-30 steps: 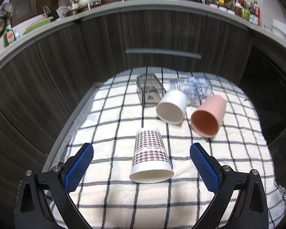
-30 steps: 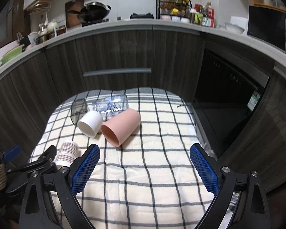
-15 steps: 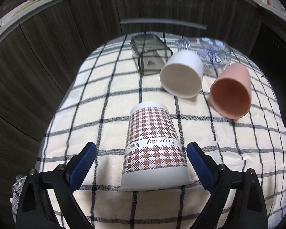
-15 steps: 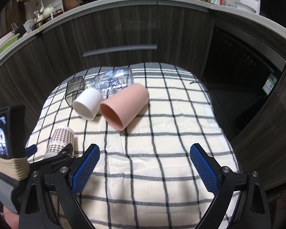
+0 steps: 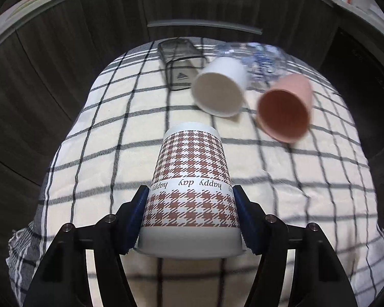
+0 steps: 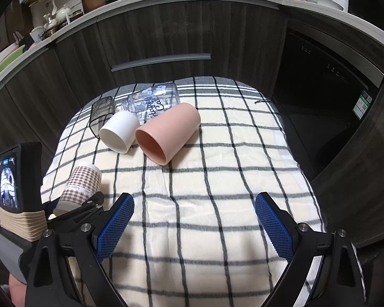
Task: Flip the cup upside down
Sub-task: 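Lift the houndstooth cup off the cloth with the left tool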
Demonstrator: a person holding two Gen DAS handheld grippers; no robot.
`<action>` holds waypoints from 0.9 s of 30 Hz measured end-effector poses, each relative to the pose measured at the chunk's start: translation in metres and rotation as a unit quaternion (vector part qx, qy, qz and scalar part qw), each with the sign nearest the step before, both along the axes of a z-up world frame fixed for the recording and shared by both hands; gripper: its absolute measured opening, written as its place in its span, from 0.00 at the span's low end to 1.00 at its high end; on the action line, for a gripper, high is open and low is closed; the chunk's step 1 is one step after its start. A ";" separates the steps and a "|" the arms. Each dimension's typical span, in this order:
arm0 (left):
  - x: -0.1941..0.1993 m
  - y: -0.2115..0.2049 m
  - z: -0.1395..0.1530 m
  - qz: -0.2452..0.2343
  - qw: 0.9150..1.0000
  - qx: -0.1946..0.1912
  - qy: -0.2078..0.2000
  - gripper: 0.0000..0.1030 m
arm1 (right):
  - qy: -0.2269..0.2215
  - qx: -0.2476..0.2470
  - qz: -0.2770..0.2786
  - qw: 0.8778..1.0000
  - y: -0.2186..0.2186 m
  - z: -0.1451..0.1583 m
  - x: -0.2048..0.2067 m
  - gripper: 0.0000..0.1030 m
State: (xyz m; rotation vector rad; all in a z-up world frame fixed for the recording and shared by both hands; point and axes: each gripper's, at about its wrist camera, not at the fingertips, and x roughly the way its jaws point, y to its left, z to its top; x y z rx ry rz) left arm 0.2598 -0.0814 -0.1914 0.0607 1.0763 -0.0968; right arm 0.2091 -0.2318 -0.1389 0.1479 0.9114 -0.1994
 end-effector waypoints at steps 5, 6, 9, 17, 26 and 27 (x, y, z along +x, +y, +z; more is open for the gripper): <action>-0.035 -0.022 0.010 -0.029 0.999 -0.020 0.008 0.62 | 0.017 0.010 -0.011 1.000 -0.014 0.003 -0.034 0.93; -0.040 -0.026 0.010 -0.035 0.999 -0.023 0.008 0.62 | 0.021 0.012 -0.014 1.000 -0.018 0.003 -0.040 0.93; -0.057 -0.043 0.007 -0.060 0.998 -0.029 0.012 0.62 | 0.032 0.017 -0.030 0.999 -0.032 0.001 -0.060 0.93; -0.085 -0.072 -0.011 -0.093 0.995 -0.033 0.035 0.62 | 0.036 0.040 -0.083 0.995 -0.066 -0.002 -0.093 0.93; -0.090 -0.063 -0.009 -0.076 0.996 -0.023 0.045 0.84 | 0.034 0.058 -0.087 0.994 -0.066 -0.001 -0.098 0.93; -0.092 -0.062 -0.002 -0.078 0.996 -0.026 0.040 0.84 | 0.032 0.057 -0.086 0.994 -0.066 0.001 -0.099 0.93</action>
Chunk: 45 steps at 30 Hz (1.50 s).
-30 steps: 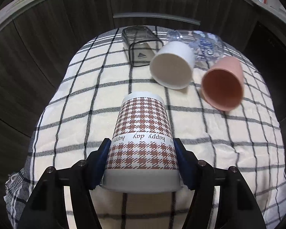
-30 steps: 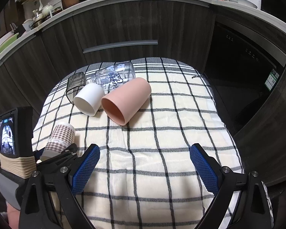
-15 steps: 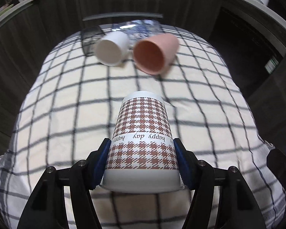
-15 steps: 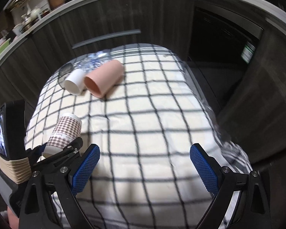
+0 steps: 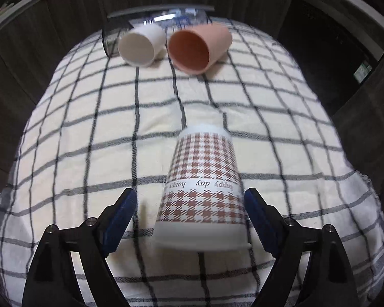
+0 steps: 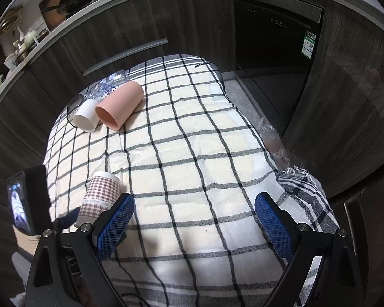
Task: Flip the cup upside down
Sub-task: 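Lift the houndstooth cup off the cloth with the left tool, then close the right tool on the cup while the left tool opens and releases it, then turn the cup bottom-up with the right tool and lower it onto the cloth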
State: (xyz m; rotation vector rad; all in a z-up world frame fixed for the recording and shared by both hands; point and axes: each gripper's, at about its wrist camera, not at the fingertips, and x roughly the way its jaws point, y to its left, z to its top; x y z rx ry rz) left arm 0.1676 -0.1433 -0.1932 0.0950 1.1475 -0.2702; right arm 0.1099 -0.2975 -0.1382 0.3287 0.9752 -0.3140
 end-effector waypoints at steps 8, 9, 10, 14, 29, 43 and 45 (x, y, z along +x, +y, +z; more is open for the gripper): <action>-0.018 0.024 0.051 0.005 0.998 -0.025 -0.052 0.85 | -0.006 -0.004 0.021 1.000 0.012 0.024 0.000 0.93; -0.018 0.028 0.058 0.012 0.998 -0.028 -0.063 0.88 | -0.005 -0.001 0.025 1.000 0.014 0.028 0.002 0.93; -0.018 0.035 0.065 0.021 0.997 -0.032 -0.074 0.90 | -0.004 0.002 0.029 1.000 0.017 0.031 0.005 0.93; -0.019 0.070 0.093 0.066 0.989 -0.054 -0.121 0.91 | 0.014 0.021 0.048 0.999 0.027 0.037 0.023 0.93; 0.001 0.178 0.125 0.210 0.945 -0.062 -0.245 0.99 | 0.212 0.118 0.115 0.963 0.105 -0.017 0.126 0.93; 0.061 0.189 0.078 0.182 0.968 -0.054 -0.166 0.99 | 0.355 0.106 0.099 0.924 0.120 -0.080 0.170 0.87; 0.064 0.189 0.074 0.181 0.969 -0.053 -0.161 0.99 | 0.367 0.102 0.098 0.919 0.120 -0.087 0.173 0.83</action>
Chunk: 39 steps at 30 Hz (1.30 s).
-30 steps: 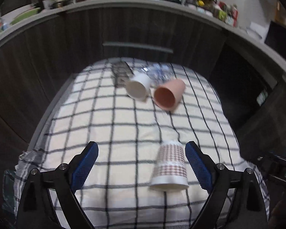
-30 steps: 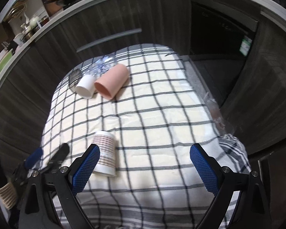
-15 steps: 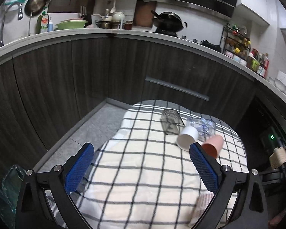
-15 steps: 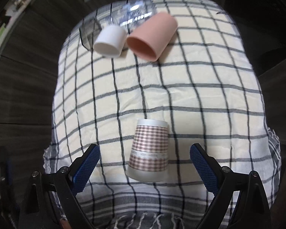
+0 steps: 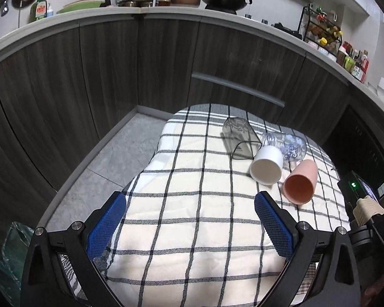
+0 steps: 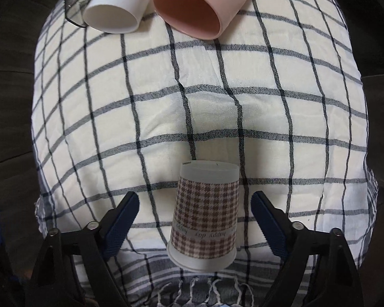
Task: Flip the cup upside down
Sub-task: 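Turn the cup bottom-up with the right tool and lower it onto the cloth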
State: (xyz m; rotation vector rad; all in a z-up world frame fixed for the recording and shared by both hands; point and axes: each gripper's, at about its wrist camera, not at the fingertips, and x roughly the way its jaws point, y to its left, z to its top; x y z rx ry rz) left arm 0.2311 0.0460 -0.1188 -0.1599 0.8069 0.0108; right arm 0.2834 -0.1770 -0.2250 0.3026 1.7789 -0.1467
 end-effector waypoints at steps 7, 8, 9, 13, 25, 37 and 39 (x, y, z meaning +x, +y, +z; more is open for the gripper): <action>0.004 -0.003 -0.006 -0.011 1.000 -0.001 0.011 0.99 | 0.046 -0.011 0.003 0.999 -0.005 -0.025 0.004 0.56; 0.003 -0.004 -0.006 -0.013 1.000 -0.002 0.011 0.99 | 0.045 -0.009 0.004 0.999 -0.005 -0.025 0.003 0.56; 0.003 -0.004 -0.006 -0.014 1.000 -0.001 0.011 0.99 | 0.043 -0.010 0.007 0.999 -0.005 -0.024 0.002 0.56; 0.000 -0.001 -0.002 -0.008 1.000 -0.004 0.006 0.99 | 0.019 -0.012 0.015 1.000 -0.001 -0.011 -0.002 0.55; -0.013 0.006 -0.012 0.030 0.999 0.014 -0.033 0.99 | -0.387 -0.084 0.063 0.916 0.014 0.092 -0.016 0.55; -0.012 0.007 -0.032 0.031 0.999 0.024 -0.010 0.99 | -0.410 -0.122 0.017 0.904 0.015 0.046 -0.022 0.56; -0.012 0.008 -0.033 0.032 0.999 0.023 -0.009 0.99 | -0.411 -0.130 0.029 0.902 0.020 0.047 -0.033 0.56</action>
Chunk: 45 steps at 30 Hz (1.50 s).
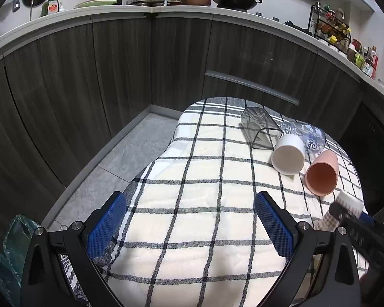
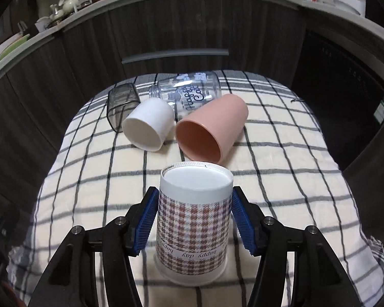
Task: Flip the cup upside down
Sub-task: 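Turn the cup bottom-up with the right tool and lower it onto the cloth, then open the right tool and pull it back from the standing cup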
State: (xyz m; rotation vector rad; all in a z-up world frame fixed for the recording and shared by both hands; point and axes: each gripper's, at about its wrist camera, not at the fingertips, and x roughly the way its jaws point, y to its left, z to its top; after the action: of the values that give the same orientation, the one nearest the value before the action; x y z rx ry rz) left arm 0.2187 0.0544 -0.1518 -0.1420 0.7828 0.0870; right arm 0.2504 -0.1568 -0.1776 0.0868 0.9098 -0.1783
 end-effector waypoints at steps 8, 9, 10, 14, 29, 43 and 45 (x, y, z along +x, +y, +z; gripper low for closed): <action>0.001 0.000 -0.001 -0.005 1.000 -0.005 0.003 0.99 | 0.027 0.002 0.000 1.000 0.006 -0.005 -0.029 0.56; 0.000 -0.001 -0.001 -0.007 1.000 -0.004 0.003 0.99 | 0.027 -0.001 0.003 1.000 0.008 -0.006 -0.031 0.56; 0.000 -0.002 -0.001 -0.008 1.000 -0.003 0.002 0.99 | 0.028 -0.004 0.006 1.000 0.009 -0.006 -0.031 0.56; -0.001 -0.001 0.002 -0.007 1.000 -0.003 -0.002 0.99 | 0.040 -0.005 0.004 0.999 0.010 -0.006 -0.029 0.64; -0.039 -0.020 0.033 -0.031 0.999 0.013 -0.016 0.99 | -0.024 -0.003 -0.002 1.000 -0.006 0.050 -0.077 0.77; -0.103 -0.046 0.074 -0.047 0.995 0.030 -0.084 1.00 | -0.094 -0.007 0.033 0.995 -0.018 0.094 -0.134 0.82; -0.109 -0.050 0.078 -0.051 0.994 0.034 -0.089 1.00 | -0.099 -0.004 0.036 0.994 -0.021 0.097 -0.140 0.82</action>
State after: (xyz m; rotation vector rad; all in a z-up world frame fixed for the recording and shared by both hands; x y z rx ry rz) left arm 0.1096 0.0042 -0.0735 -0.0430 0.6071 0.0037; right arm 0.1101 -0.1777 -0.0802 0.0619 0.7141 -0.1038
